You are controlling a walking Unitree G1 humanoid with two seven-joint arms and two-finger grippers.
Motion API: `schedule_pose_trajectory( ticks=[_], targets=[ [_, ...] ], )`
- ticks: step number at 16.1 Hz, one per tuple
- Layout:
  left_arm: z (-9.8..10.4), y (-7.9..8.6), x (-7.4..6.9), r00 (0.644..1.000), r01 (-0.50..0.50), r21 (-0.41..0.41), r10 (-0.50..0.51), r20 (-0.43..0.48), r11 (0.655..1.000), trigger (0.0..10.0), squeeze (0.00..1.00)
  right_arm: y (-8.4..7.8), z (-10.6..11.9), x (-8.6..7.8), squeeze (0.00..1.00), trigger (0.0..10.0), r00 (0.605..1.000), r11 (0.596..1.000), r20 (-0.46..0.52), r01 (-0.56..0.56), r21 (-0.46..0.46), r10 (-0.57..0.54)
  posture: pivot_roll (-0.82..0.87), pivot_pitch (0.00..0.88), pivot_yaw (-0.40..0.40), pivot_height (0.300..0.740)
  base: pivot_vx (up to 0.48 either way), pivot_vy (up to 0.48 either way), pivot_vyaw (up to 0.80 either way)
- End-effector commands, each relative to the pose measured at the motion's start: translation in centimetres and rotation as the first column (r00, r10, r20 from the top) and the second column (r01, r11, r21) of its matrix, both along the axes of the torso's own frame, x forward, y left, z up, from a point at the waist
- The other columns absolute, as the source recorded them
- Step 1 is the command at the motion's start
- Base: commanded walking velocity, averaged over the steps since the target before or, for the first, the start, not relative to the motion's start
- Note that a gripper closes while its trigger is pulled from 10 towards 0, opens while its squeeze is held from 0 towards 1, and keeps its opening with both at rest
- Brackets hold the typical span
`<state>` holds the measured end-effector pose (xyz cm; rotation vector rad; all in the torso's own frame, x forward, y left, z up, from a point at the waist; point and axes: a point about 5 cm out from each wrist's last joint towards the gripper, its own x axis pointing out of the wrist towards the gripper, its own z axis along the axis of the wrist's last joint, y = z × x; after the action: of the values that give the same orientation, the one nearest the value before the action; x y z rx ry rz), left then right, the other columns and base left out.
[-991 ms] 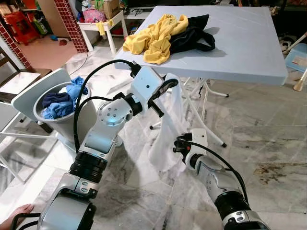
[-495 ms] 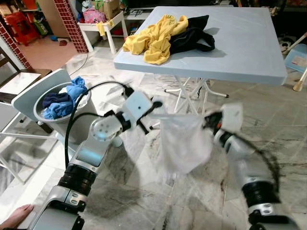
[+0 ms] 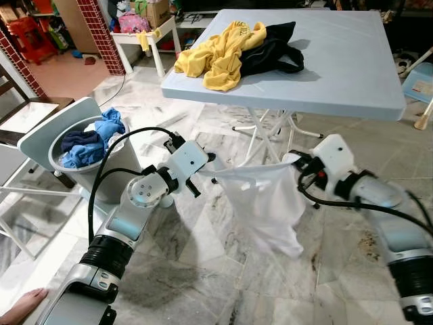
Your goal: Hang hanger
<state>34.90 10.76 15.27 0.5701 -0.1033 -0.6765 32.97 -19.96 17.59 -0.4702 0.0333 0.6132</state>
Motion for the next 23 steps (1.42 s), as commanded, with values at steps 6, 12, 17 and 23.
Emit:
schedule_pose_trajectory(
  ticks=[6,12,17,23],
  targets=[
    [0.6,0.2,0.6,1.000,-0.012,0.002,0.012,0.021,1.000,10.0,0.00,2.2,0.3,-1.8,0.00,0.0,0.966,0.950,-0.024,-0.256,-0.181,0.256,-0.06,0.059,0.116,0.740,0.000,0.000,0.00],
    [3.6,1.7,2.9,0.995,-0.059,0.021,0.057,0.085,0.998,10.0,0.00,0.7,0.5,-2.1,0.00,0.0,0.938,0.867,-0.149,-0.346,-0.358,0.313,-0.06,0.058,0.146,0.740,0.000,0.000,0.00],
    [6.6,2.5,4.5,0.964,-0.175,-0.041,0.179,0.198,0.984,10.0,0.00,0.9,-0.9,-3.4,0.00,0.0,0.890,0.839,-0.280,-0.439,-0.321,0.359,-0.06,0.052,0.156,0.740,0.000,0.000,0.00],
    [7.3,1.2,5.0,0.957,-0.183,-0.115,0.203,0.205,0.976,10.0,0.00,3.0,-3.1,-5.1,0.00,0.0,0.841,0.844,-0.345,-0.499,-0.197,0.417,-0.06,0.048,0.158,0.740,0.000,0.000,0.00]
  ],
)
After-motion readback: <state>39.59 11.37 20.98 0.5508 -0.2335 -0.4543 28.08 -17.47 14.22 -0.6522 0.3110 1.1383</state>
